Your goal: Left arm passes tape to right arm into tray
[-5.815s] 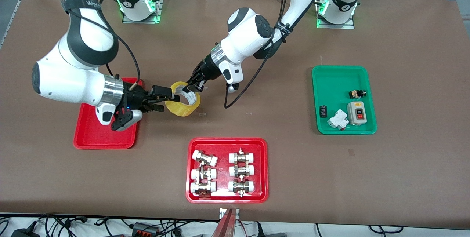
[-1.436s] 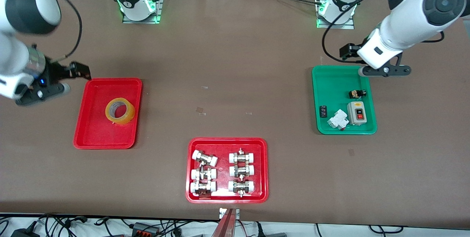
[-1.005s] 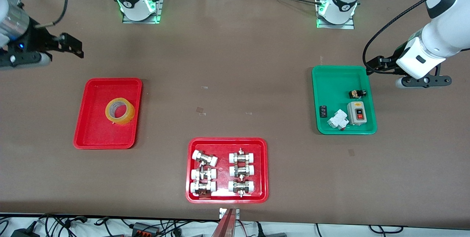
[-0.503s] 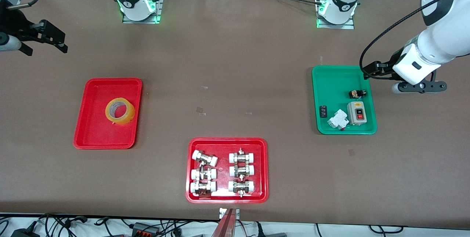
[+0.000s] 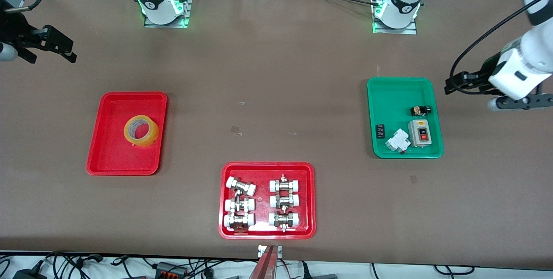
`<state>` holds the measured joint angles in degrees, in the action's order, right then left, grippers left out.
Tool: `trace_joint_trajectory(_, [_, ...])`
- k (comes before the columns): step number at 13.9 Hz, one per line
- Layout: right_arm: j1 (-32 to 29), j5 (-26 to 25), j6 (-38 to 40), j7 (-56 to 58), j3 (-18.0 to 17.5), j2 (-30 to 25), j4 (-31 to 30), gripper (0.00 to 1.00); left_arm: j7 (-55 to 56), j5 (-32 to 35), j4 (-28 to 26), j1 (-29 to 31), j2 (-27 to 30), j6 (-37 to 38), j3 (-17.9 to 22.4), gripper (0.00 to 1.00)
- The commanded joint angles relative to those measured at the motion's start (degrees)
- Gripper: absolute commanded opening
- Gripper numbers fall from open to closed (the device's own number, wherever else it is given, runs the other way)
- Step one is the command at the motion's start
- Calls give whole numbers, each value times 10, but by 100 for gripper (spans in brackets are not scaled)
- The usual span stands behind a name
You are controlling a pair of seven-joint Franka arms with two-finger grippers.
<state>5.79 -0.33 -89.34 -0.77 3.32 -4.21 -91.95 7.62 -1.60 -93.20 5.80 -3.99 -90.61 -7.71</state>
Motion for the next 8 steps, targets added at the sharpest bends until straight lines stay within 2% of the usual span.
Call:
trace_joint_trajectory(1, [1,-5,-4,-9,-5,-9,-10,100,-6,4,-6,-23,24,9,34,100])
trace_joint_trajectory(5, [1,-5,-4,-9,-5,-7,-9,100,-12,5,-11,-25,29,25,32,100])
trace_joint_trajectory(8, [-1,-4,-5,-7,-4,-6,-7,100,-64,3,-6,-19,31,27,26,100])
